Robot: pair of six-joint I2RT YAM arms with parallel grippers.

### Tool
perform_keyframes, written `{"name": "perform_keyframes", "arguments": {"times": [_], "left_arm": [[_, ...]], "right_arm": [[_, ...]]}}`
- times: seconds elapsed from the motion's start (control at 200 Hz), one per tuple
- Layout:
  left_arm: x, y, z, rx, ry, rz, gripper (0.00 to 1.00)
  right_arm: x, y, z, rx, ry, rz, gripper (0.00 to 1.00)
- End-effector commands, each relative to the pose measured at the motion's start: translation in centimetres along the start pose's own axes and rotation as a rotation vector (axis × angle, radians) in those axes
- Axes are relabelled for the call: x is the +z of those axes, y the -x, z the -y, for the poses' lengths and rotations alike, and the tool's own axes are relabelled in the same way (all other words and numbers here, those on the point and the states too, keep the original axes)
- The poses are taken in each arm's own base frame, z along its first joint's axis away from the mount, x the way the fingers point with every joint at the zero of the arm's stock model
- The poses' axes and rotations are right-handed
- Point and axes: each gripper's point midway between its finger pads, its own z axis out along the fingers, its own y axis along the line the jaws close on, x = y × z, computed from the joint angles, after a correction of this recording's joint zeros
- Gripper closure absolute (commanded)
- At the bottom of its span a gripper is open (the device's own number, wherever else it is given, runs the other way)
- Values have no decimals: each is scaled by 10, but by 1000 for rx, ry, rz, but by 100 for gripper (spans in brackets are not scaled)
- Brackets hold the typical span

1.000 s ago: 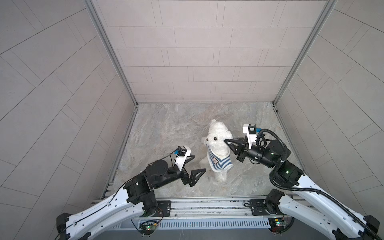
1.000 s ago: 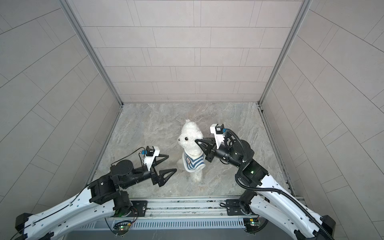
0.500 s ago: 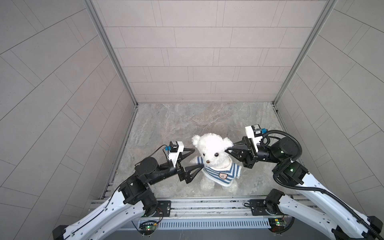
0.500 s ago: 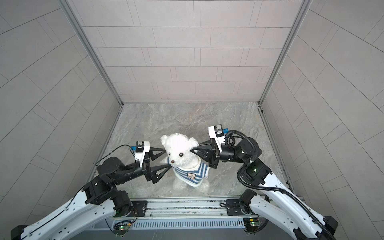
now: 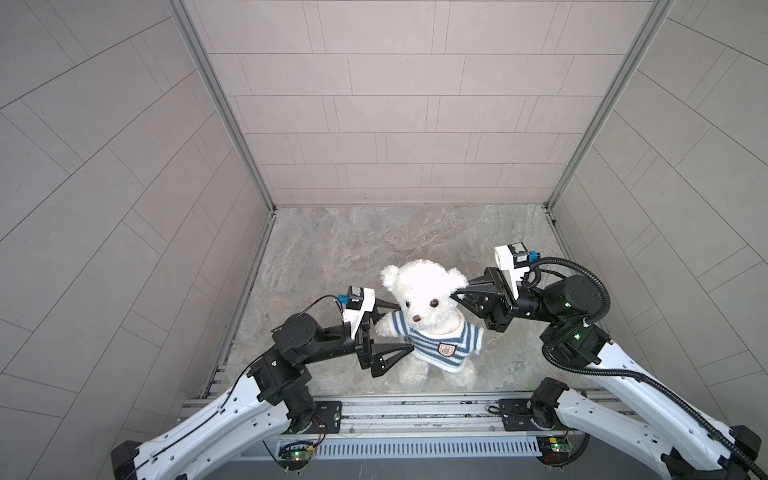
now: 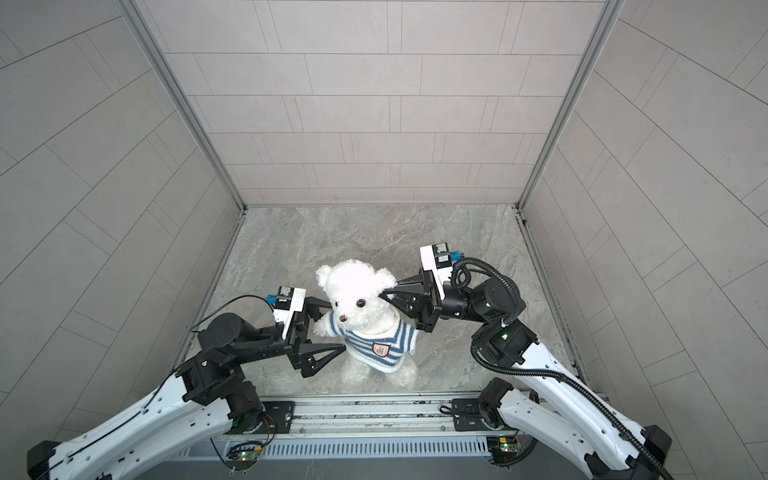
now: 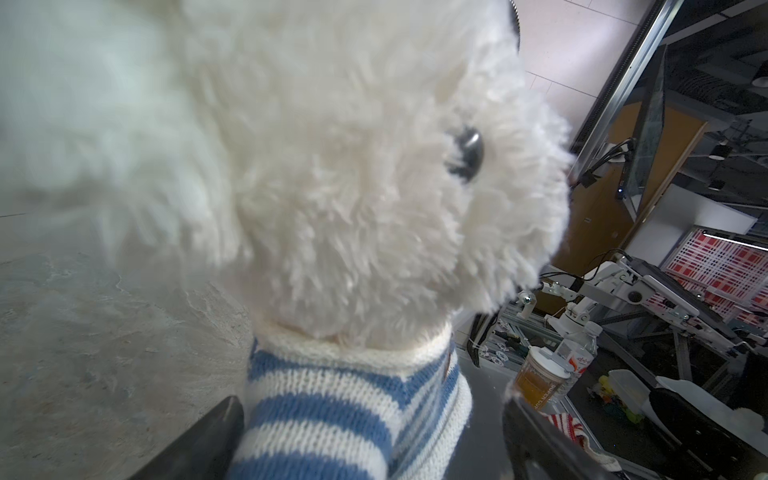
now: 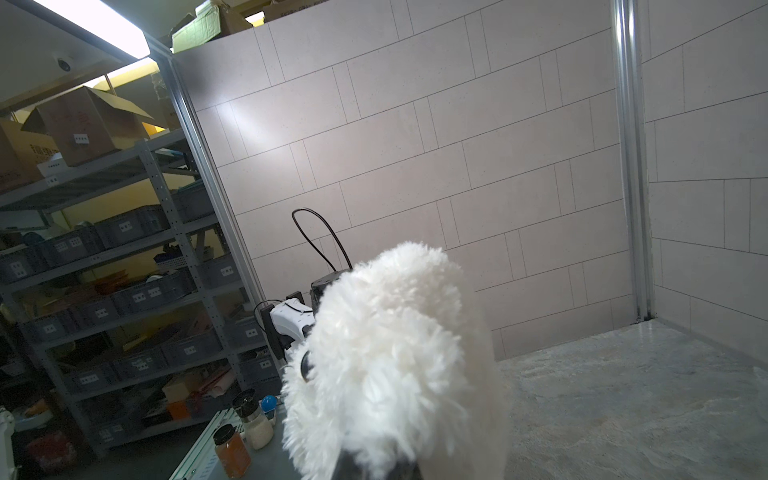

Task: Dress the teddy bear

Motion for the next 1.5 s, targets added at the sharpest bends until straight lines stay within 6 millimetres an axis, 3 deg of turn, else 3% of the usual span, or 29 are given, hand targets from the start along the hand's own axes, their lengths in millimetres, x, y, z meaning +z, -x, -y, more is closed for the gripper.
{"name": "perform_keyframes", "arguments": {"times": [0.0, 0.295, 0.355, 0.456, 0.686, 0.911, 1.046, 1.202, 1.387, 1.492], "left_arm": [[4, 6, 6, 13, -56, 38, 0], [16, 9, 4, 3, -99, 79, 0], [17, 11, 3, 0, -101, 93, 5], [18, 12, 1, -5, -95, 102, 20], [15, 11, -6, -9, -53, 119, 71], [9, 14, -7, -10, -29, 144, 100], [5, 12, -14, -16, 12, 158, 100], [1, 16, -20, -32, 35, 170, 100], [-11, 31, -24, -62, 25, 215, 100], [-19, 38, -25, -63, 22, 219, 100]], "right_arm": [[0, 23, -10, -27, 47, 103, 100], [3, 24, -7, 0, 70, 138, 100], [3, 24, -7, 2, 72, 144, 100], [3, 23, -6, 5, 69, 142, 100], [2, 23, -6, 1, 59, 138, 100], [-4, 17, 1, -39, -38, 84, 100], [-13, 8, 8, -57, -135, 30, 68], [-29, -8, 20, -73, -269, -46, 46], [-62, -26, 23, -120, -419, -143, 43], [-81, -32, 20, -138, -479, -161, 49]]}}
